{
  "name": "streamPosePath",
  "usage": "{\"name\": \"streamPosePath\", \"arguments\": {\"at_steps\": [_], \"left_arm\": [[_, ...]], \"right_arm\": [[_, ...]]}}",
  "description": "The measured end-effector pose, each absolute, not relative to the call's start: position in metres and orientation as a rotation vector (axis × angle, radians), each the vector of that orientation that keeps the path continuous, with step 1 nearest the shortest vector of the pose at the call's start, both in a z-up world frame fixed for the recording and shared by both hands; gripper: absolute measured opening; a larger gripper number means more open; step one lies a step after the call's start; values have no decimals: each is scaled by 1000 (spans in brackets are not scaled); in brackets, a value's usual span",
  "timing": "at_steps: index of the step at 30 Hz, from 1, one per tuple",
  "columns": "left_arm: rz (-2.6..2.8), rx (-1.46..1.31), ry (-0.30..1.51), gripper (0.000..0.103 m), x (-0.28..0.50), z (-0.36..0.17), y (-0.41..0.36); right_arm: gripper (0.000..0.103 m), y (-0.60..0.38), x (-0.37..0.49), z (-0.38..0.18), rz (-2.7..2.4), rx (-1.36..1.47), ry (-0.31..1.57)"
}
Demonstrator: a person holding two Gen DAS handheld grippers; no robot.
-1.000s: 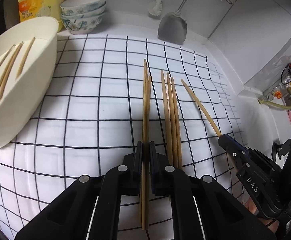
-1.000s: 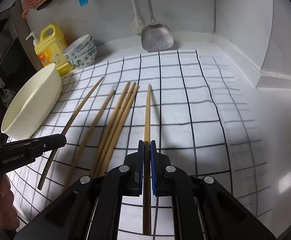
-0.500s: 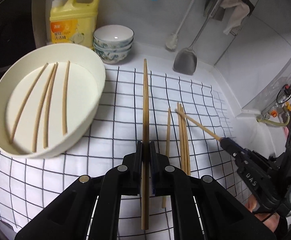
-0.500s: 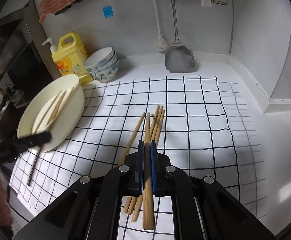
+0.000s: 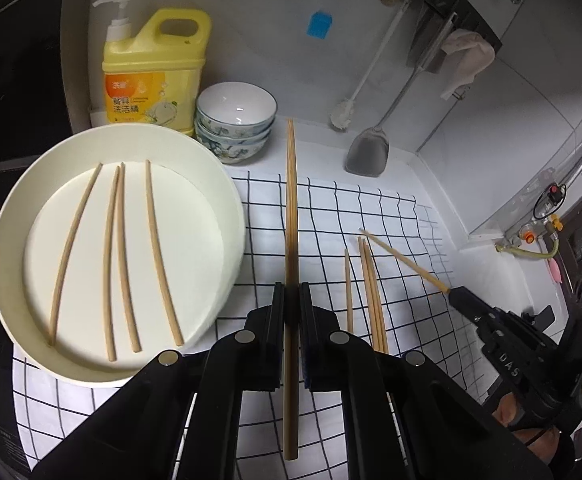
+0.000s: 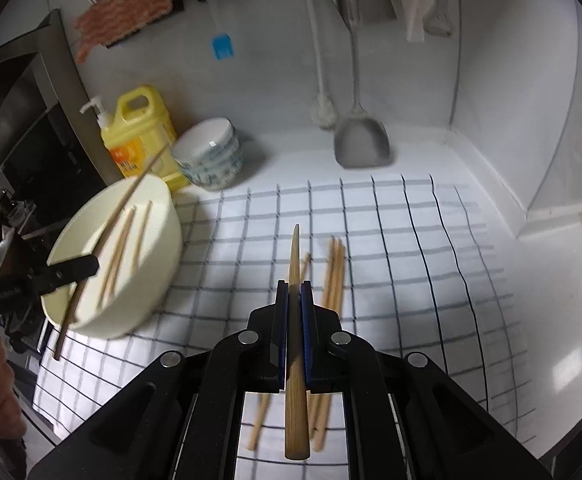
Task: Organize utensils
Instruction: 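Carry both held chopsticks over the white basin and lower them inside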
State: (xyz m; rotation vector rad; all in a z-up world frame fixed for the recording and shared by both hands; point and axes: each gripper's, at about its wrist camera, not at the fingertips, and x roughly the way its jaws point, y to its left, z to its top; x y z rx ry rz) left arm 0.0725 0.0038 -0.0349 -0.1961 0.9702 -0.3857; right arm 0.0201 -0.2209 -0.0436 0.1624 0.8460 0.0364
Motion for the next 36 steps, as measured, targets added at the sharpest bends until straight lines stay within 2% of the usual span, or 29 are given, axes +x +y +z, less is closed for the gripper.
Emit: {"name": "streamPosePath", "arguments": {"at_steps": [11,24,36], "left_arm": [[-248,-179,951,8,79,-22,77],[-136,-188,1018,8,119,-65,154],[-141,-162,1071,8,144,-106,165]], "right_arm": [[6,-131,61,-7,211,125,771],[6,-9,124,-56,339,62,840],[6,17,147,-91,291,29,884]]}}
